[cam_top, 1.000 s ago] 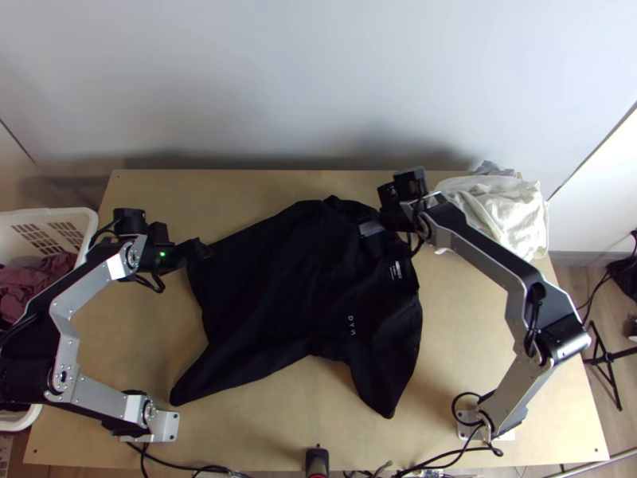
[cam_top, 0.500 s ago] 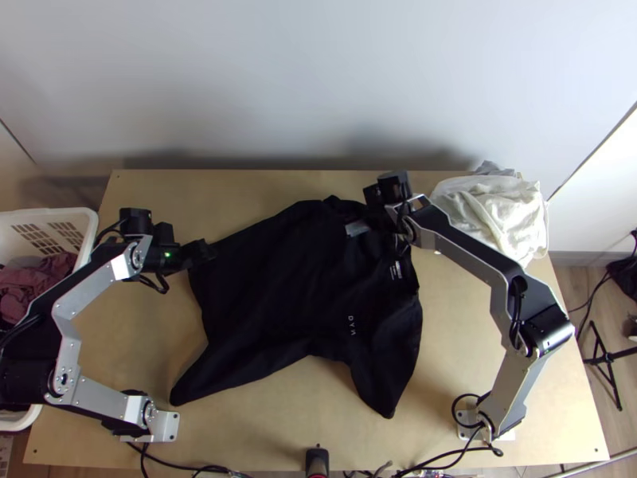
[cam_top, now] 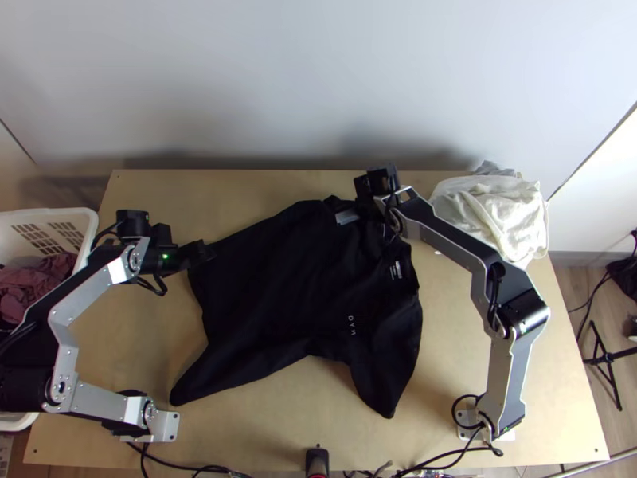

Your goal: Fold the t-shirt

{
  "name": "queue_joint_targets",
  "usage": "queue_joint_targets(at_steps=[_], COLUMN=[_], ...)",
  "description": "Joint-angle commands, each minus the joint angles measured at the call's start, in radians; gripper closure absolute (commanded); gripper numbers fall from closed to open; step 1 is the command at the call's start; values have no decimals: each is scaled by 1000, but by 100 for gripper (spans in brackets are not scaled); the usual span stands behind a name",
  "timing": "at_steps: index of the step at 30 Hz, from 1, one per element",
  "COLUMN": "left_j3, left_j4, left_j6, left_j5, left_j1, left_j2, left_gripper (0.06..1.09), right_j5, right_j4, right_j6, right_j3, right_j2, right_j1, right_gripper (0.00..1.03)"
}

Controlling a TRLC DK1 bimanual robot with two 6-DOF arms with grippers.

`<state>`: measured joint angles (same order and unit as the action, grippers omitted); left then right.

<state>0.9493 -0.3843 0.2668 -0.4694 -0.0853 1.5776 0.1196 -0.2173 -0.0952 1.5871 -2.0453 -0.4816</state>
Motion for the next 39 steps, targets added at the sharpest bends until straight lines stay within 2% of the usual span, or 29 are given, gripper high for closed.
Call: queue_joint_targets(at_steps=[1, 22, 25, 39], left_j3=[-18, -23, -24, -20], left_j4=[-1, 2, 2, 7], left_j6=[-11, -38, -44, -41], left_j5=[8, 21, 21, 21], left_j1=[-11, -36, -45, -51], left_j2=[-30, -39, -36, -27], left_gripper=[11, 11, 11, 11], right_j5=[-9, -37, -37, -54], right_j4=[6, 1, -1, -19], right_j6=[-1, -1, -1, -1], right_j3=[73, 226, 240, 283], right_j2=[-62, -213, -223, -246], right_j1=[1, 5, 0, -14], right_gripper=[7, 7, 13, 15])
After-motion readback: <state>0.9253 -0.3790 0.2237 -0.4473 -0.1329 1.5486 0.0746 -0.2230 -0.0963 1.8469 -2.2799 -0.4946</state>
